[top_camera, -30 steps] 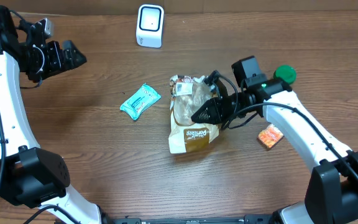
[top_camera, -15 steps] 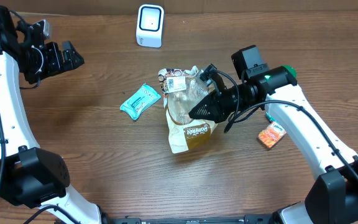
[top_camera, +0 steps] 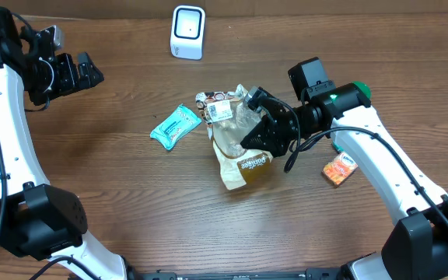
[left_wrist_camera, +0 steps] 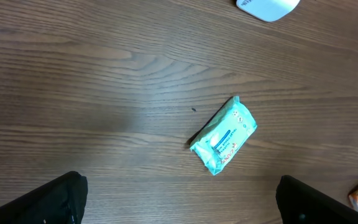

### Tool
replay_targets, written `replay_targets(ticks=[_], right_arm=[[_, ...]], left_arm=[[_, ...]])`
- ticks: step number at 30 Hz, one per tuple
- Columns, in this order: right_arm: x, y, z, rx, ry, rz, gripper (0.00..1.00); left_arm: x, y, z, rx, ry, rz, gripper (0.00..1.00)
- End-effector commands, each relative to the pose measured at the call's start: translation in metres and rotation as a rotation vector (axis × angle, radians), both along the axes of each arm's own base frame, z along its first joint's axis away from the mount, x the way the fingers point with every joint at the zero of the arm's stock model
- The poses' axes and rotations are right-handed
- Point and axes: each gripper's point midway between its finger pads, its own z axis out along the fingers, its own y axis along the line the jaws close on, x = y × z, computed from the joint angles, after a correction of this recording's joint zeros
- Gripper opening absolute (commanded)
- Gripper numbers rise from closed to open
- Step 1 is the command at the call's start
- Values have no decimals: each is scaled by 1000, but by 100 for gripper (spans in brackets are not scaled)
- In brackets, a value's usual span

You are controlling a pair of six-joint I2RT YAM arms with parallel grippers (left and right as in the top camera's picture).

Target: Scan the item barcode

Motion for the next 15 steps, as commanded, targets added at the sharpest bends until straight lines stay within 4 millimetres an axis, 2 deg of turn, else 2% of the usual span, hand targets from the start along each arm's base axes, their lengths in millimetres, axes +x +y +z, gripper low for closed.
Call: replay_targets(ticks=[1,7,15], right_arm=[[11,-7,1,-58,-163,27,4],[11,-6,-1,-56,-230,95,4],[13,-6,-1,-53,-222,80,4]], left_arm=[[0,-1,5,16,-17,-19,100],[0,-1,5,16,-17,-19,100],[0,-1,5,16,-17,-19,99]])
